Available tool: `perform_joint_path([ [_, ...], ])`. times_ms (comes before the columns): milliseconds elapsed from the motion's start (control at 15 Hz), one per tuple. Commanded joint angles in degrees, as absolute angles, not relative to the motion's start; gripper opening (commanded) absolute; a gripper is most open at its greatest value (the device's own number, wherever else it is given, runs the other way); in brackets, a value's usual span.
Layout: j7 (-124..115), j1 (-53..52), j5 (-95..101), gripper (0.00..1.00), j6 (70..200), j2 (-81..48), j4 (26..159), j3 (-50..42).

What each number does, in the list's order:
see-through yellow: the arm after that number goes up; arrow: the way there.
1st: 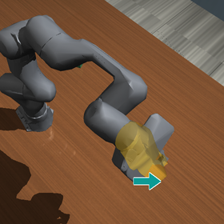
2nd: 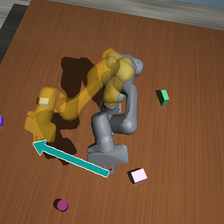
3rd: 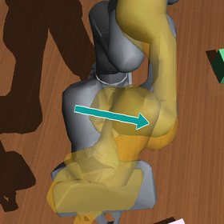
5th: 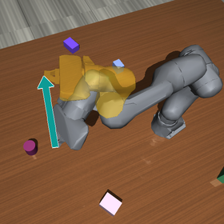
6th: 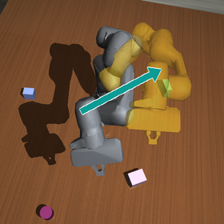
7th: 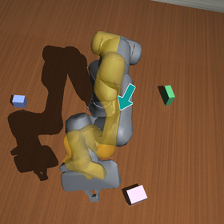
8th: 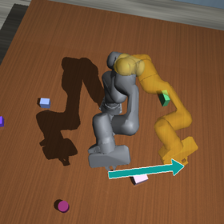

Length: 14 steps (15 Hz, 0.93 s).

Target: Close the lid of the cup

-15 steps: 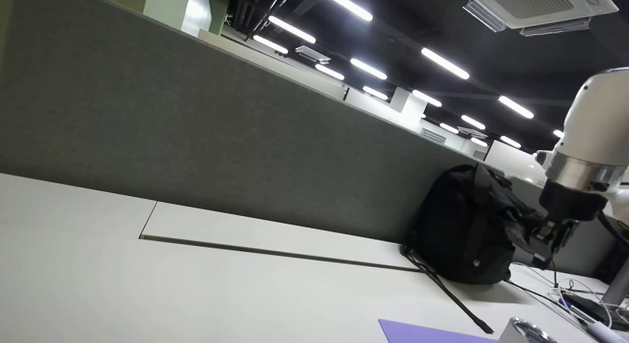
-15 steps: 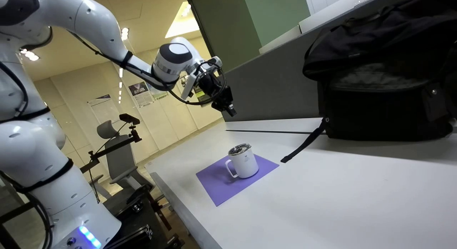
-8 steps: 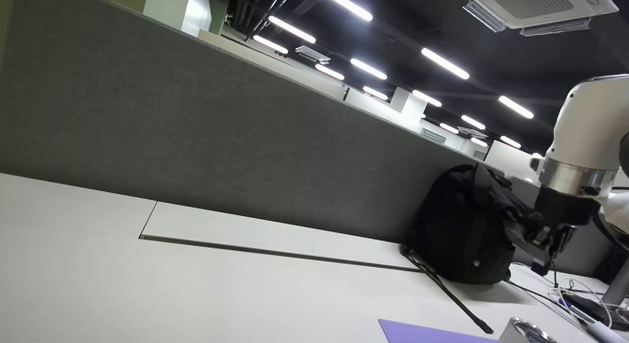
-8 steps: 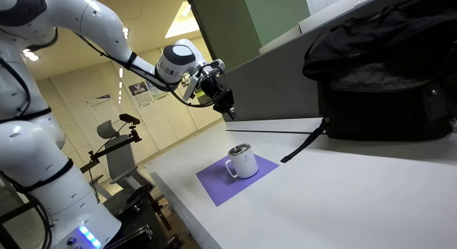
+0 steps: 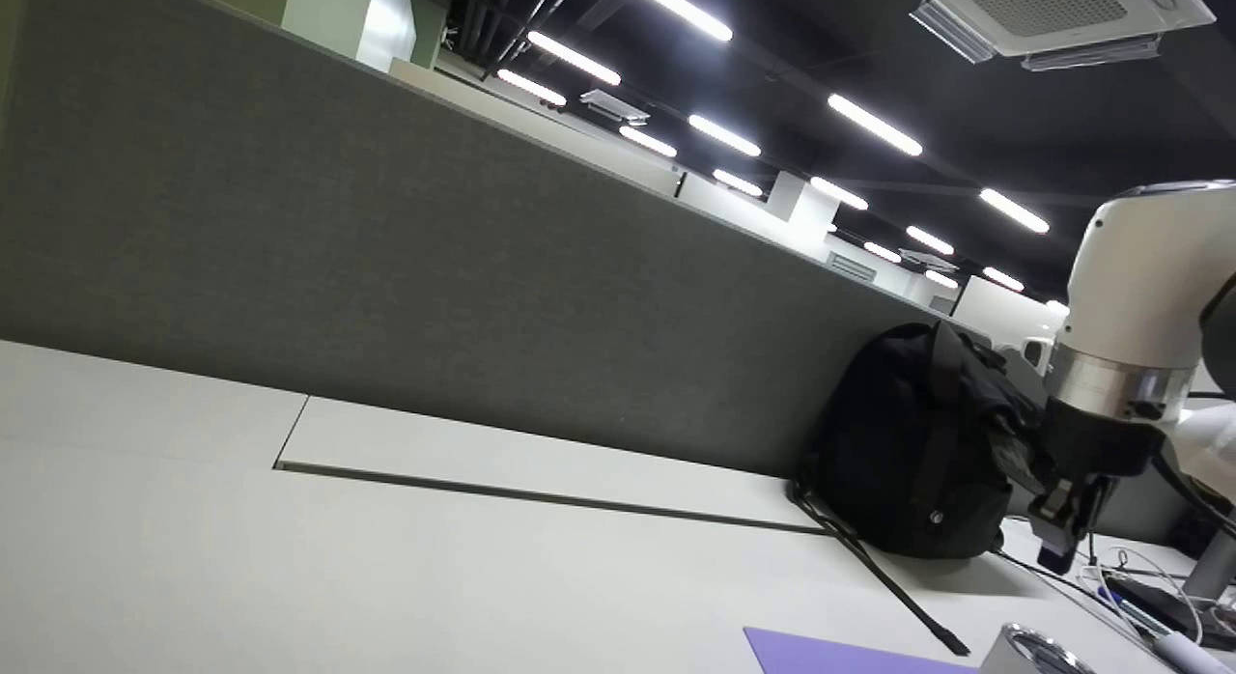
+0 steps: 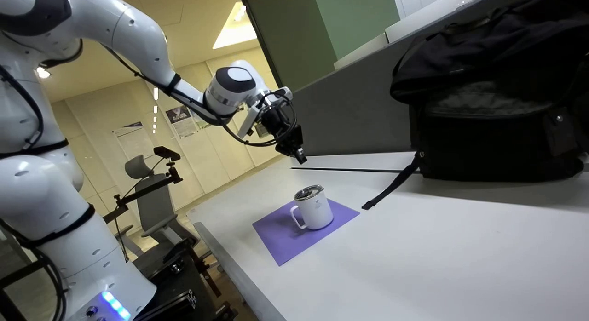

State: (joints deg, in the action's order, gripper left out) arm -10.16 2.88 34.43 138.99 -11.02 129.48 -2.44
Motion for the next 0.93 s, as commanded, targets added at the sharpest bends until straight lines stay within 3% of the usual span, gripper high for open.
perform_joint_path([
  [0, -13.00, 1.03, 37.03, 0.00, 140.74, -14.52, 129.53, -4.30],
  [867, -16.64, -1.90, 40.19, 0.00, 141.59, -19.78, 128.87, -8.15],
])
